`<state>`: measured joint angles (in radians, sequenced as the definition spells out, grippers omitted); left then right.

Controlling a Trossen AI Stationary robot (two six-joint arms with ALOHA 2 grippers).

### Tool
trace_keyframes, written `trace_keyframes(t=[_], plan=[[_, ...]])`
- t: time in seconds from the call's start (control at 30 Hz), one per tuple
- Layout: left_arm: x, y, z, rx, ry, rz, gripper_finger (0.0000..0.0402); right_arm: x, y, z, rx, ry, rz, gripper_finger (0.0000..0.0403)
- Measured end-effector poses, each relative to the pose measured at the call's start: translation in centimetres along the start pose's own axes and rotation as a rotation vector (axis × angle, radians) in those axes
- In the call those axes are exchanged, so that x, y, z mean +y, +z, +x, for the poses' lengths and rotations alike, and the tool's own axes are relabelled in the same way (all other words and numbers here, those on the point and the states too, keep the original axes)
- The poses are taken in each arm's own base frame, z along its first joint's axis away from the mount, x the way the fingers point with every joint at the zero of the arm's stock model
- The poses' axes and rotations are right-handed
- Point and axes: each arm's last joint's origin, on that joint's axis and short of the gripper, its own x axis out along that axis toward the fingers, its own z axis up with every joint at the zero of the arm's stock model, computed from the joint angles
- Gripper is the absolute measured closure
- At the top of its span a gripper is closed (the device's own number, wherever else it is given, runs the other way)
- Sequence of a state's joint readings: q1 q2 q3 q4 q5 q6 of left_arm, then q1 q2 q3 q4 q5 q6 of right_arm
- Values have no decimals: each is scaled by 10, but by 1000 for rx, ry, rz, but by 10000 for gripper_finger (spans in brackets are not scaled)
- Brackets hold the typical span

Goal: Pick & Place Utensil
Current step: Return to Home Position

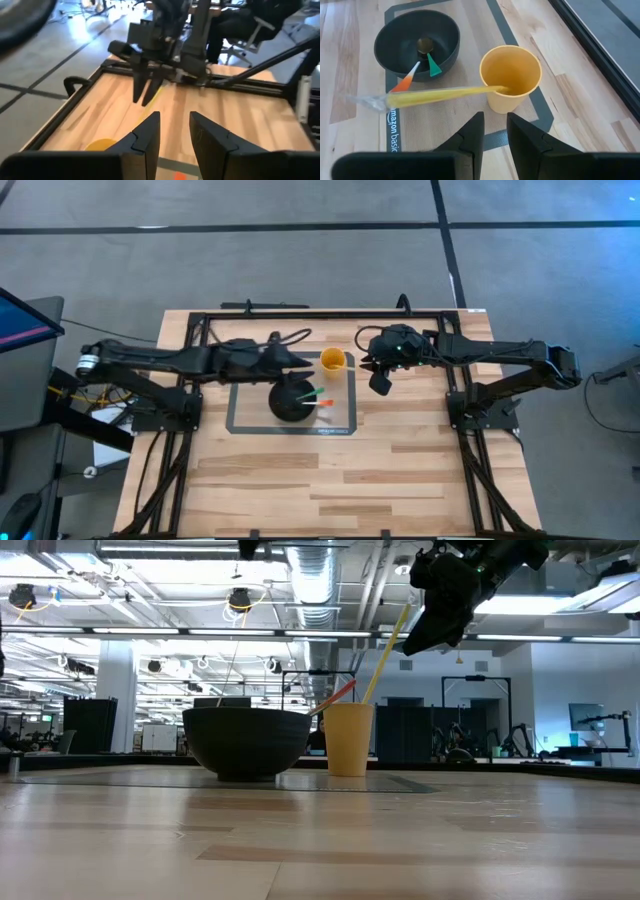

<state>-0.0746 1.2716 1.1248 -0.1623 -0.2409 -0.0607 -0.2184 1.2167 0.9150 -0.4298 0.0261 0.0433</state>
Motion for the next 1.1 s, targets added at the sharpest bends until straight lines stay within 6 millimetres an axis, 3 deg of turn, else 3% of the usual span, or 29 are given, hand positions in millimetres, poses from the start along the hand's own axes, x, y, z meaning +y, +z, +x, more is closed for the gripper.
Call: trace_keyframes(t=[0.4, 0.57, 0.87, 1.1], plan=[[9, 29, -77, -184, -52, -36, 295, 0, 1, 0, -8, 0, 0, 326], [15, 28, -100, -173, -48, -32, 295, 0, 1, 0, -14, 1, 0, 326], [17, -3, -98, -93, -37, -14, 295, 0, 2, 0, -20, 1, 1, 326], [20, -18, -103, -168, -41, -32, 295, 0, 2, 0, -20, 1, 1, 326]])
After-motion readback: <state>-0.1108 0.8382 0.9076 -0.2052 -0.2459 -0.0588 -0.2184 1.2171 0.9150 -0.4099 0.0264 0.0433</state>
